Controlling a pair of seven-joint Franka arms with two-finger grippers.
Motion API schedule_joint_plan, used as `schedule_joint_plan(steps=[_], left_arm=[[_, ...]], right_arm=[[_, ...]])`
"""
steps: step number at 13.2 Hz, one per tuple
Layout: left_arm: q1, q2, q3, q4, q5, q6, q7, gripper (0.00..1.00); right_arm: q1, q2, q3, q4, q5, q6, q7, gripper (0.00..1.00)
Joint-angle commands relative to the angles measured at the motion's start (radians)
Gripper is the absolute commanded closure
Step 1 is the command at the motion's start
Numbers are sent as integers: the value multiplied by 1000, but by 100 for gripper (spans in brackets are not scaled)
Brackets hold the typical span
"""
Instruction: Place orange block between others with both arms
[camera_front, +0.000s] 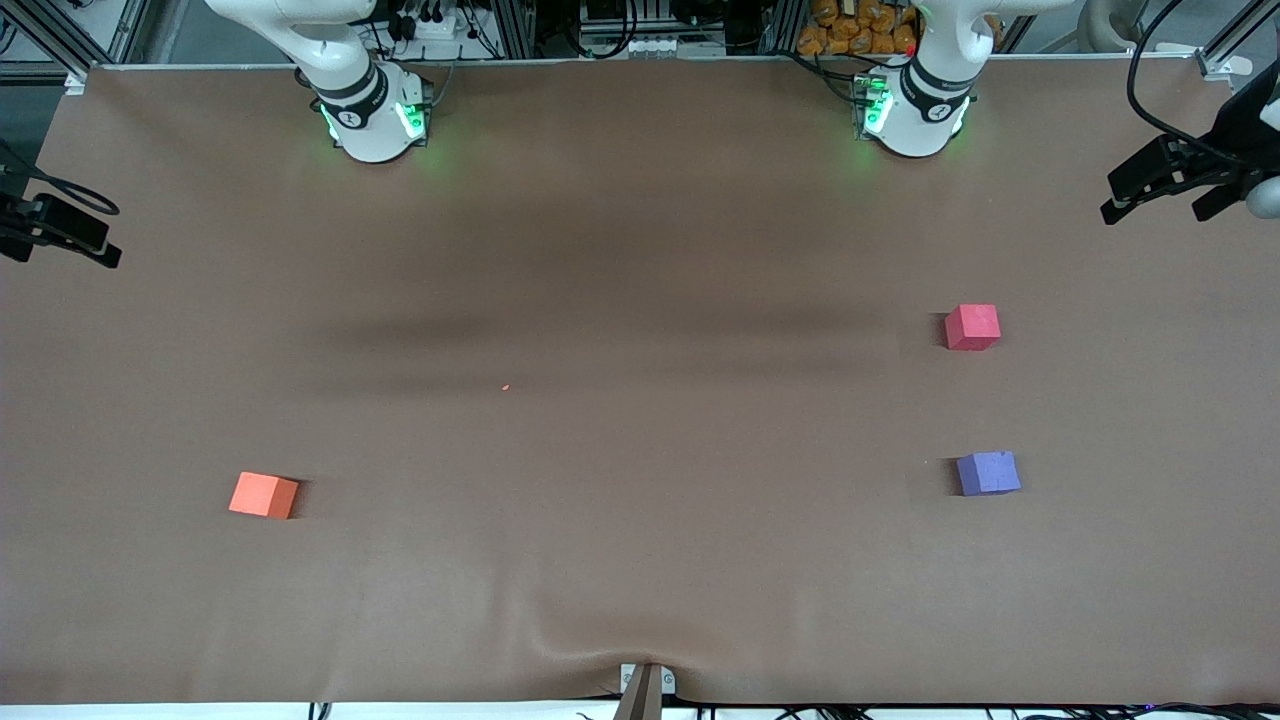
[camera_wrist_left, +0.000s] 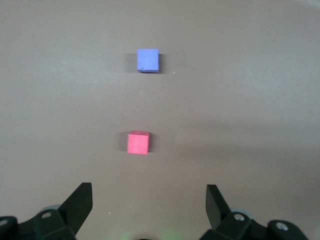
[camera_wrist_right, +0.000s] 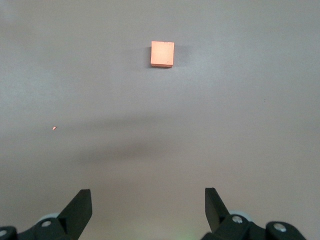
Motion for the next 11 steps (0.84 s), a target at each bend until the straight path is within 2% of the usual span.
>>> schedule_joint_plan(steps=[1, 8, 11], left_arm=[[-12, -18, -4, -3, 40, -37, 0, 0], [-14, 10, -4, 8, 46, -53, 20, 0], [-17, 17, -30, 2, 42, -53, 18, 0]], right_arm=[[-21, -26, 32, -14, -16, -9, 5, 0], [-13, -12, 34, -30, -11, -13, 4, 0], [2, 99, 34, -41, -8, 36, 2, 0]])
